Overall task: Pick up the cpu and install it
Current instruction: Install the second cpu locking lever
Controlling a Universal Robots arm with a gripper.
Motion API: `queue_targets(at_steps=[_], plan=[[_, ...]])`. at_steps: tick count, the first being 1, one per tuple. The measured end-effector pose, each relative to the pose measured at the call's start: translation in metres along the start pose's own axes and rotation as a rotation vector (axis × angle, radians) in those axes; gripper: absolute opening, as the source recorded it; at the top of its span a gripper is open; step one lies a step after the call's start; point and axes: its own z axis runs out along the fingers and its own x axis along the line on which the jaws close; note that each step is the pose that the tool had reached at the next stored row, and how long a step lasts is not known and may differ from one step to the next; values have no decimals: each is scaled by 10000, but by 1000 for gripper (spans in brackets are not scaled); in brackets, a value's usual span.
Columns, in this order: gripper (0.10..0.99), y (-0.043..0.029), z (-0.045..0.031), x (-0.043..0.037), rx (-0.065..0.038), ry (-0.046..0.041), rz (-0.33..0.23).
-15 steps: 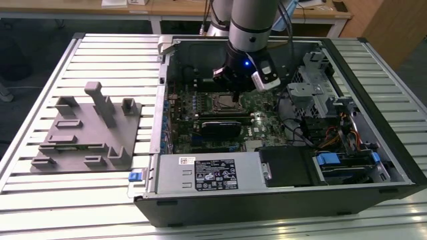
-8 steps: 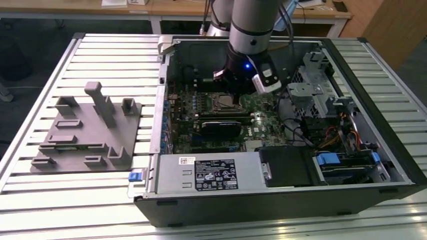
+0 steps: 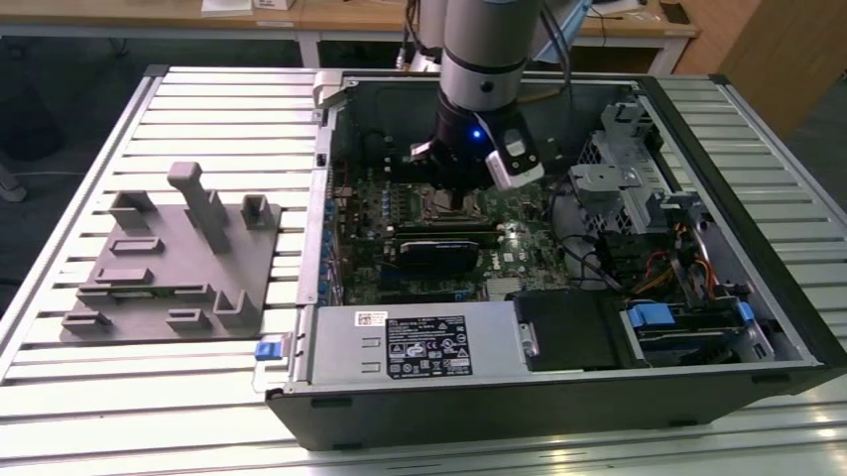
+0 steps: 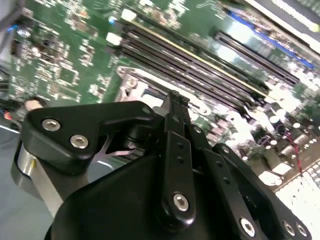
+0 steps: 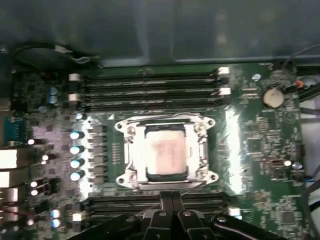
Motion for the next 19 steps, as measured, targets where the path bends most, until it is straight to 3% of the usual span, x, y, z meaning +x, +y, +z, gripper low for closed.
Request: queue_targets(at_steps=[12,19], plan=[[106,-70,12,176,-3,0,1],[106,-82,103,234,-23,3,1]])
